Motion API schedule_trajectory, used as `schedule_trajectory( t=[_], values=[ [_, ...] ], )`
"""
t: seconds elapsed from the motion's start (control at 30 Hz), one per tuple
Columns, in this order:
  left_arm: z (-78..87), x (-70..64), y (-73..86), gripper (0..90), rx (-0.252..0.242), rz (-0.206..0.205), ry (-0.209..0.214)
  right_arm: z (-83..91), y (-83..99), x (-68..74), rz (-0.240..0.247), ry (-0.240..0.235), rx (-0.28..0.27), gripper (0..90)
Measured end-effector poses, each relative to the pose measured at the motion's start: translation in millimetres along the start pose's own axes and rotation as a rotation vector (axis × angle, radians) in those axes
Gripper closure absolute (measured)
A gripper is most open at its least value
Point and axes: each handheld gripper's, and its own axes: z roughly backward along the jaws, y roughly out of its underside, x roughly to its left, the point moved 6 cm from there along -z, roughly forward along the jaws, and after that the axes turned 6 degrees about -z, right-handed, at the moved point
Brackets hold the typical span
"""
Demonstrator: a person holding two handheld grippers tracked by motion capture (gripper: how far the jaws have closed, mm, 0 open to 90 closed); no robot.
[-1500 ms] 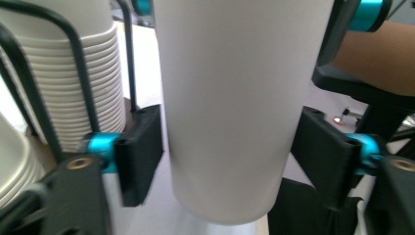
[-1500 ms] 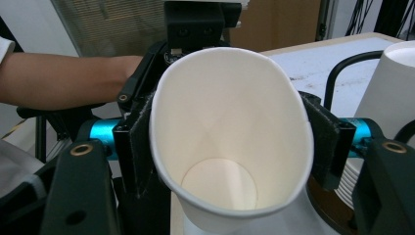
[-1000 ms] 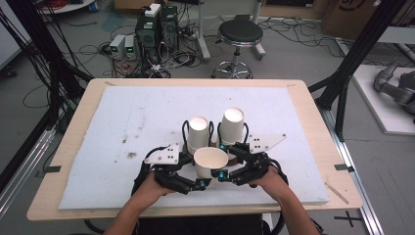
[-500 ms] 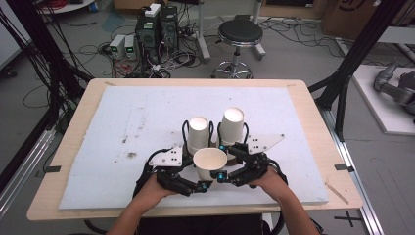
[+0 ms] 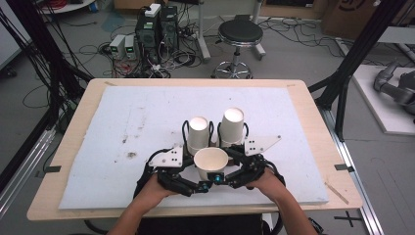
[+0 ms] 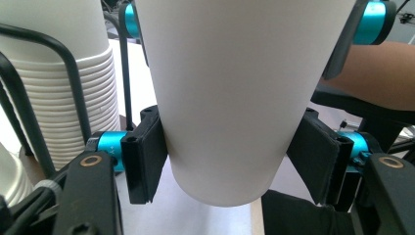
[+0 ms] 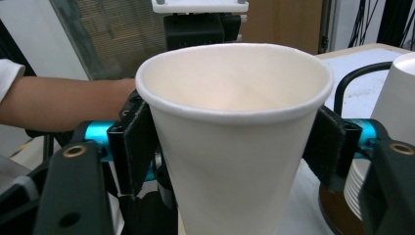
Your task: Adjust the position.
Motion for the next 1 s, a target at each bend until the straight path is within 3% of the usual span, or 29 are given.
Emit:
schedule_trajectory(
  t=[0.13, 0.43, 1.0],
  values=[
    [-0.8, 0.3, 0.6, 32.9, 0.005, 0.016, -0.008, 1.4, 0.4, -1.5, 0.018, 0.009, 0.013, 30.4],
    [16.0, 8.5, 5.7, 29.8, -0.007, 0.045, -0.081, 10.9, -5.6, -5.5, 0.038, 0.041, -0.016, 32.9],
    [66.9, 30.9, 15.0, 21.5, -0.061, 0.11, -0.274, 14.9, -6.0, -17.4, 0.027, 0.09, -0.012, 33.0]
  ],
)
